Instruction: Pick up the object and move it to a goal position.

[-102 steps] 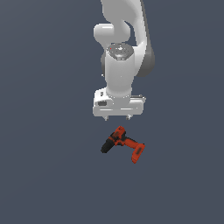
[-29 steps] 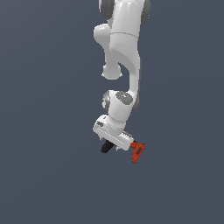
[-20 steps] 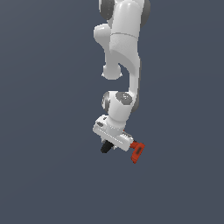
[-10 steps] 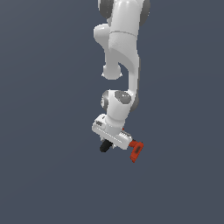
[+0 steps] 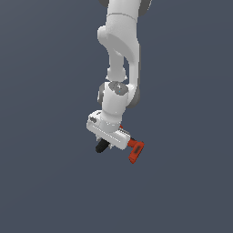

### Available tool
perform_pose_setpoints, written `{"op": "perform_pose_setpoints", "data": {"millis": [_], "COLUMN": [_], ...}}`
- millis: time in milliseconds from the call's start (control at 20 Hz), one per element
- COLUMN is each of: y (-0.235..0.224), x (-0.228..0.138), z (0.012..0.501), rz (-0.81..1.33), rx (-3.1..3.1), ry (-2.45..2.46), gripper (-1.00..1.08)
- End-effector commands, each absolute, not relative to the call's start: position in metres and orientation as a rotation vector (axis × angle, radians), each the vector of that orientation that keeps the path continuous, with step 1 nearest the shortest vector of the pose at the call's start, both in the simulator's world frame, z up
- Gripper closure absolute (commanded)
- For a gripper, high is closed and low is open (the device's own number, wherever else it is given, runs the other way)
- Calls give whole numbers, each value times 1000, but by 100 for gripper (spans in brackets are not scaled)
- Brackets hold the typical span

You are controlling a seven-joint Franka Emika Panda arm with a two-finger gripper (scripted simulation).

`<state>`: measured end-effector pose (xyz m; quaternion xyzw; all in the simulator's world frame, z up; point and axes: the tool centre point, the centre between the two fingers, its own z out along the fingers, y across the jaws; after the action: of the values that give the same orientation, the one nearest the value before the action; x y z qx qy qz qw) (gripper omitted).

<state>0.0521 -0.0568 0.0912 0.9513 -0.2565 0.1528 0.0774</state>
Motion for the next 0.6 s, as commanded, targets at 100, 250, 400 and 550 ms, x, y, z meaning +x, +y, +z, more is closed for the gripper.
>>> {"op": "perform_pose_setpoints", "data": {"millis": [100,250,400,550], "y": [-85,-106,-127,-148], "x": [49,45,41,37], "z": [139,172,205,238], "rz": [471,471,471,471], "rx": [2850,2851,2851,2852], "ry": [-771,-770,-770,-769], "gripper": [108,108,108,108]}}
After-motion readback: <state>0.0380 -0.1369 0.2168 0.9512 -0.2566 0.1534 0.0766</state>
